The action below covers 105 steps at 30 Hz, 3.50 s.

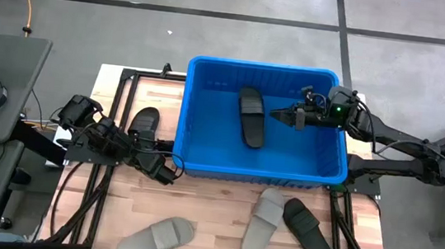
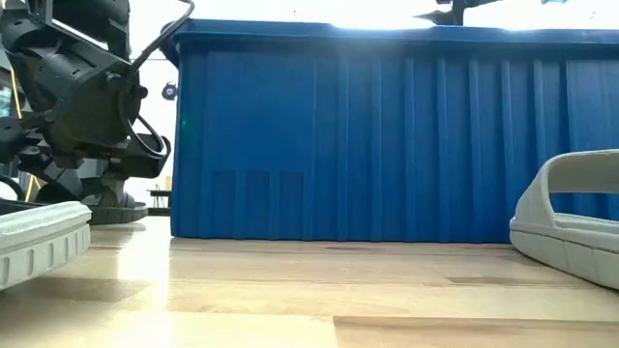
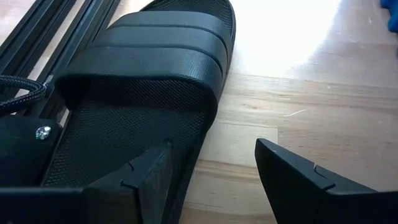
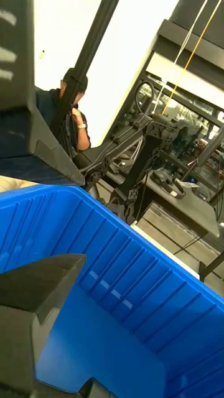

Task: Pick and place slides into bin
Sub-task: Put the black slides into the blue bin

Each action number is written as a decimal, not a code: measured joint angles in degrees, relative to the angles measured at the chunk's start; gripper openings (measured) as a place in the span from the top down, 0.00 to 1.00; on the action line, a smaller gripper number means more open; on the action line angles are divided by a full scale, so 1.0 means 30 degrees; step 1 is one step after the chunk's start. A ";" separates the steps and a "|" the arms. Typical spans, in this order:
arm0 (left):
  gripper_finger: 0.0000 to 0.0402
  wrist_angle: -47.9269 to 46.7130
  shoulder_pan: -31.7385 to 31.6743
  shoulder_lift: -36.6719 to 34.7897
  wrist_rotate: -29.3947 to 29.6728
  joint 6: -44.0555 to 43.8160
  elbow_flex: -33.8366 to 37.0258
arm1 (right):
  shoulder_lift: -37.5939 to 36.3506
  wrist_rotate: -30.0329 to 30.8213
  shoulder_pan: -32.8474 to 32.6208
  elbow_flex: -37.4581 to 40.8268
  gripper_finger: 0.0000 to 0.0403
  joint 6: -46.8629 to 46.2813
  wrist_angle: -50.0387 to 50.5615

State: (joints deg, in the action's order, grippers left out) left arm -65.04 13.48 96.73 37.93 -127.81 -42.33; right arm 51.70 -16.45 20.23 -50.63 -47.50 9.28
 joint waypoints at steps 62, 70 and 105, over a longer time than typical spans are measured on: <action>0.46 0.1005 -0.0008 0.0000 0.0593 0.0092 0.0867 | 0.0022 -0.0153 -0.0007 0.0000 0.56 0.0409 -0.0026; 0.46 0.1181 -0.0008 0.0000 0.1290 0.0592 0.0882 | 0.0022 0.0447 -0.0007 0.0000 0.56 0.0349 -0.0023; 0.59 0.3169 -0.4241 0.0007 0.1751 0.3972 0.0896 | 0.0022 0.1013 -0.0007 0.0007 0.56 -0.0488 -0.0181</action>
State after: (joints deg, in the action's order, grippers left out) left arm -55.53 0.75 96.75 43.19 -115.90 -39.64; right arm 51.77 -13.41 20.21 -50.61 -48.96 8.74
